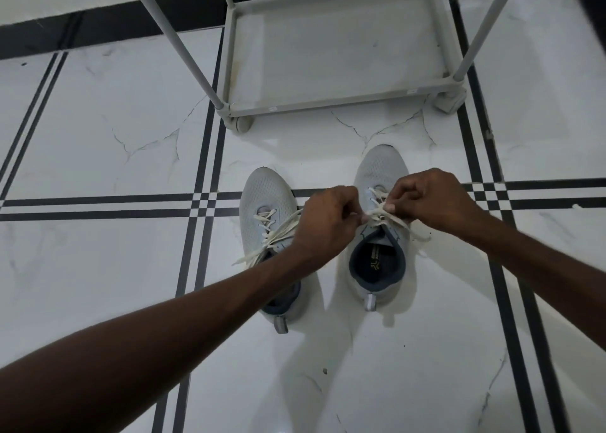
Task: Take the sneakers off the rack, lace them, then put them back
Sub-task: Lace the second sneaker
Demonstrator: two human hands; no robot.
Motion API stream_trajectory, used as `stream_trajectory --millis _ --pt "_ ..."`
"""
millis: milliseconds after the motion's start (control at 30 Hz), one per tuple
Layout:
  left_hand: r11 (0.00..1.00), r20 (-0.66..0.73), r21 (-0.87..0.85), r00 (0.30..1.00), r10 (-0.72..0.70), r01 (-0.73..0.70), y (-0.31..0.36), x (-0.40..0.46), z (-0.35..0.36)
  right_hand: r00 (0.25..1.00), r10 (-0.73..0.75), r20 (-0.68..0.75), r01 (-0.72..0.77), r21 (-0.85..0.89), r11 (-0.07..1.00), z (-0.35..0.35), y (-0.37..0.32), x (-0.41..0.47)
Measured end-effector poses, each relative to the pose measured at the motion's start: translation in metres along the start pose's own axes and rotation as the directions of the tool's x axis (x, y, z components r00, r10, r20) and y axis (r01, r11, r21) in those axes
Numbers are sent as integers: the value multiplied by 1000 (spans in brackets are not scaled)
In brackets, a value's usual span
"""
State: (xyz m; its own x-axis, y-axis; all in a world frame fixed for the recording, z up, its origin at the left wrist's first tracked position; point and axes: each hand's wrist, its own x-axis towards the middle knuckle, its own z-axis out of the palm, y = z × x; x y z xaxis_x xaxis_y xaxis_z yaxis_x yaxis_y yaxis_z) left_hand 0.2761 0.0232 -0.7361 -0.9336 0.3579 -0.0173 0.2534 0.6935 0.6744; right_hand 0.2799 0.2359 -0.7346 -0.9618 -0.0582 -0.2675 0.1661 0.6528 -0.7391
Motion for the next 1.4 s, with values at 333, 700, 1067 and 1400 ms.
stream_trajectory --millis 333,700,1067,1400 --pt "977 215 179 974 73 -113 -35 -17 -7 978 -196 74 208 -470 858 1 34 -2" --pt "824 321 429 915 245 -371 -12 -10 1 911 -335 242 411 -614 674 5 23 0" --pt "710 414 475 844 342 -520 -19 -12 -8 969 29 244 -2 -112 994 -1 25 15" --pt "797 473 430 858 202 -424 -40 -16 -12 991 -104 88 129 -361 924 19 36 18"
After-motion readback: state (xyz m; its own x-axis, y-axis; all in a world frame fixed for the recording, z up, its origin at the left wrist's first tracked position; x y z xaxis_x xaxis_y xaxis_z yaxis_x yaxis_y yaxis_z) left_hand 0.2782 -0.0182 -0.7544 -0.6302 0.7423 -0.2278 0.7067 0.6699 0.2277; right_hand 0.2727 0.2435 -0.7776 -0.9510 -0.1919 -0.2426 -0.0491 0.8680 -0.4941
